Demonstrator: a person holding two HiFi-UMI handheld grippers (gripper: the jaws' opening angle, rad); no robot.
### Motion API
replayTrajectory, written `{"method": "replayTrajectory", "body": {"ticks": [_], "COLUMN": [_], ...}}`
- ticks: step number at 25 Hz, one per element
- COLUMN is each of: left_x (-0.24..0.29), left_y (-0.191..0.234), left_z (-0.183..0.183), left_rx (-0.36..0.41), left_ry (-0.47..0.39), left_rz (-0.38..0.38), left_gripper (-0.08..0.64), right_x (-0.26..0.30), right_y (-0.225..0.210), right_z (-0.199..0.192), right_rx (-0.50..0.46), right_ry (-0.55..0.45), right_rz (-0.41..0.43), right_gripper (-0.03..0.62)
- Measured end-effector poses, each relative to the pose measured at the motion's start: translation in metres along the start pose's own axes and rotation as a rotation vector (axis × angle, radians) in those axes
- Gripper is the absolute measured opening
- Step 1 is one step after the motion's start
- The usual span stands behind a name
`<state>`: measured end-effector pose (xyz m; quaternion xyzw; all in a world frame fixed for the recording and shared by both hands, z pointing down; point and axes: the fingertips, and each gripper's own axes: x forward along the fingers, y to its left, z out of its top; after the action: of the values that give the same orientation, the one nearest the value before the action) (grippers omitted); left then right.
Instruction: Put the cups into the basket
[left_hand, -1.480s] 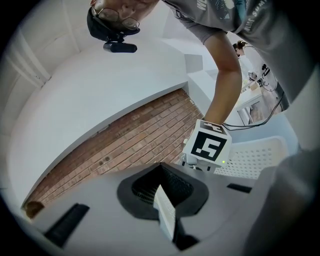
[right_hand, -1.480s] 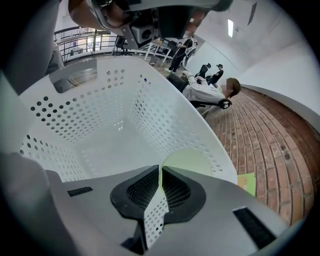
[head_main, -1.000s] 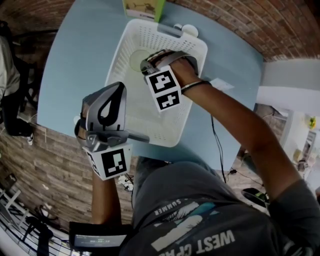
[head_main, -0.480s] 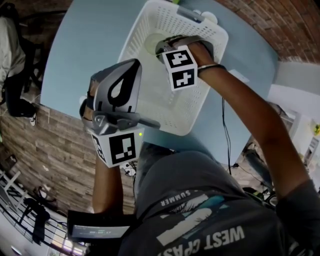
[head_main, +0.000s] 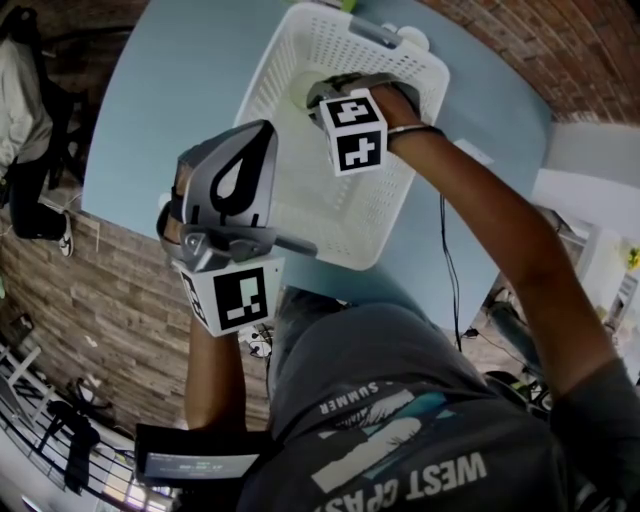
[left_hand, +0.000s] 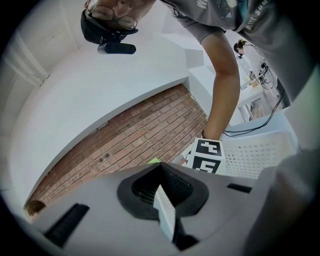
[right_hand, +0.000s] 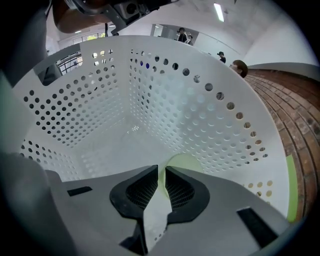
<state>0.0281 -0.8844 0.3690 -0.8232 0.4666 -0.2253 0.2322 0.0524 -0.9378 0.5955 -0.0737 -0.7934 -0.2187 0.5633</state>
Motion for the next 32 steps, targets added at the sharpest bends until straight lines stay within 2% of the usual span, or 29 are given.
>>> {"method": "replayTrajectory", "body": {"ticks": [13,32], "left_x": [-0.007,-0.039], "left_y": [0.003,-0.002], "left_z": [0.018,0.058], "left_rx": [0.015,0.057], "left_ry": [-0.023,-0.049], "left_rz": [0.013,0.052], "left_gripper": [0.0,0.0], "right_x": [-0.038,-0.1], "right_y": [-0.015,0.002], "right_z": [0.008,0.033], "right_rx": [-0.037,-0.074], "right_ry": [0.019,0.006], "right_rz": [-0.109,-0.204], "right_gripper": [0.043,0.036]}}
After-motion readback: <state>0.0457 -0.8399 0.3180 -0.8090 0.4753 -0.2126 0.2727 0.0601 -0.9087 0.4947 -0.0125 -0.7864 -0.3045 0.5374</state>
